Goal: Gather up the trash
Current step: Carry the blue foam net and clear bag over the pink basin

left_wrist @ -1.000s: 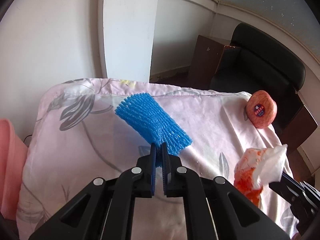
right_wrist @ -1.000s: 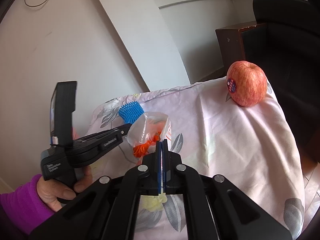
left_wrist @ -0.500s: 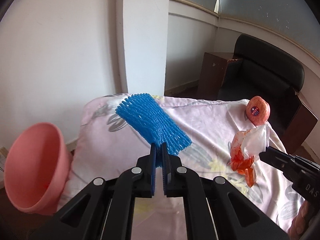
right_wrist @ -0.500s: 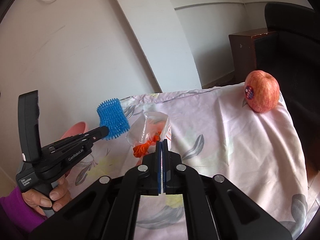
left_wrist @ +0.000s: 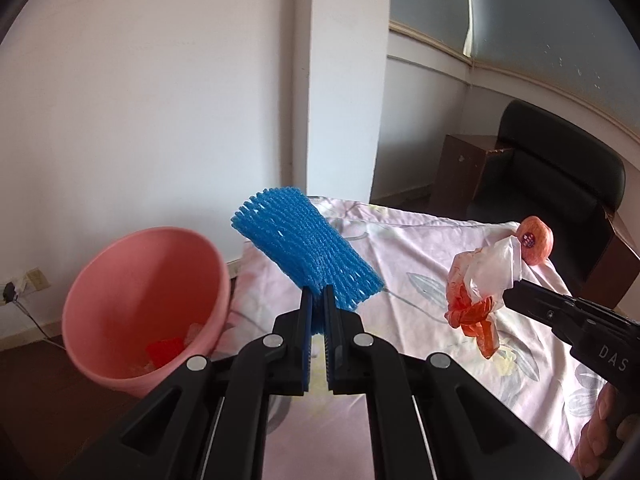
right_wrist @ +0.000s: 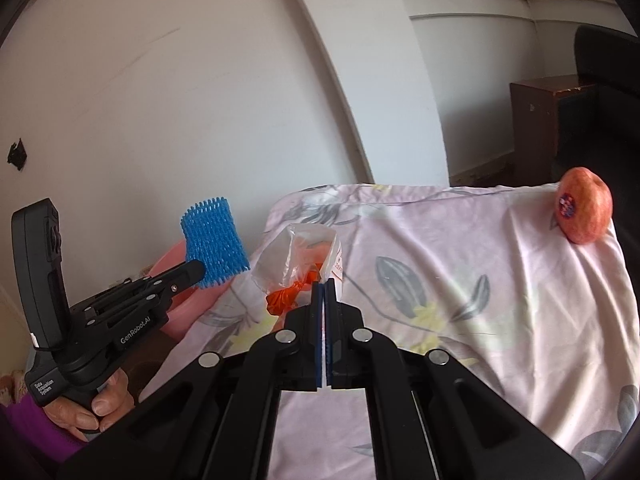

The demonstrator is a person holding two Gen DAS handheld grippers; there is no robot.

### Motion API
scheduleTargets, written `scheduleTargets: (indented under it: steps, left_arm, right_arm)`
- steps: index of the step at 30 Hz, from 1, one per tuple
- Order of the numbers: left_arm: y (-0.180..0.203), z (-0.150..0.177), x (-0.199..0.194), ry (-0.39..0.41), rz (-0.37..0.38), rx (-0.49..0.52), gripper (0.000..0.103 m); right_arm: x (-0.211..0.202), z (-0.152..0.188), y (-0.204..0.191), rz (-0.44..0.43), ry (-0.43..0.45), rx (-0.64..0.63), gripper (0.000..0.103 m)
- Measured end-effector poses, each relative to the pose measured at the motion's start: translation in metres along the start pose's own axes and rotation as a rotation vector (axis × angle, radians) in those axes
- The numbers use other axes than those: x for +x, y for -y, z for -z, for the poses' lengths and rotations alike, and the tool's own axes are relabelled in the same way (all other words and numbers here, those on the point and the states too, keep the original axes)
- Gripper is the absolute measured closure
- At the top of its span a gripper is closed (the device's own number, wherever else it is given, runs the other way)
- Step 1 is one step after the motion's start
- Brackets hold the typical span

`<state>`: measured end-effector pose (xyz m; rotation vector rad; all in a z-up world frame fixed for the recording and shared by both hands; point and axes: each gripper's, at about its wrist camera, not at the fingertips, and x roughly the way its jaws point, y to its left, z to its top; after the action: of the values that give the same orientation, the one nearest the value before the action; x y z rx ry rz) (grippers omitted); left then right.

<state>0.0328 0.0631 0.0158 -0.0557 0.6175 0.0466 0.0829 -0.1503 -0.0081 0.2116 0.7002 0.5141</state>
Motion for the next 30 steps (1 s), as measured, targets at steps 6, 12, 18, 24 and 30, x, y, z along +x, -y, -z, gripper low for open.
scheduleTargets:
  steps: [6,12,18,24,30]
  left_arm:
    - [-0.027,0.006,-0.020,0.032,-0.046,-0.036,0.099]
    - [-0.057,0.013,-0.036,0.054,-0.092,-0.079,0.099]
    - [-0.085,0.018,-0.045,0.060,-0.134,-0.123,0.099]
    - [-0.109,0.021,-0.050,0.068,-0.174,-0.152,0.099]
    - [-0.132,0.023,-0.046,0.057,-0.202,-0.187,0.099]
  right_arm:
    - [0.008,-0.004,-0.030,-0.046,-0.009,-0.050,0.102]
    - [0.019,-0.013,-0.065,-0.095,-0.004,-0.104,0.102]
    - [0.037,-0.018,-0.098,-0.140,-0.008,-0.162,0.102]
    - [0.055,-0.023,-0.125,-0.180,-0.014,-0.198,0.102]
    - [0.075,-0.025,-0.144,-0.198,-0.031,-0.218,0.102]
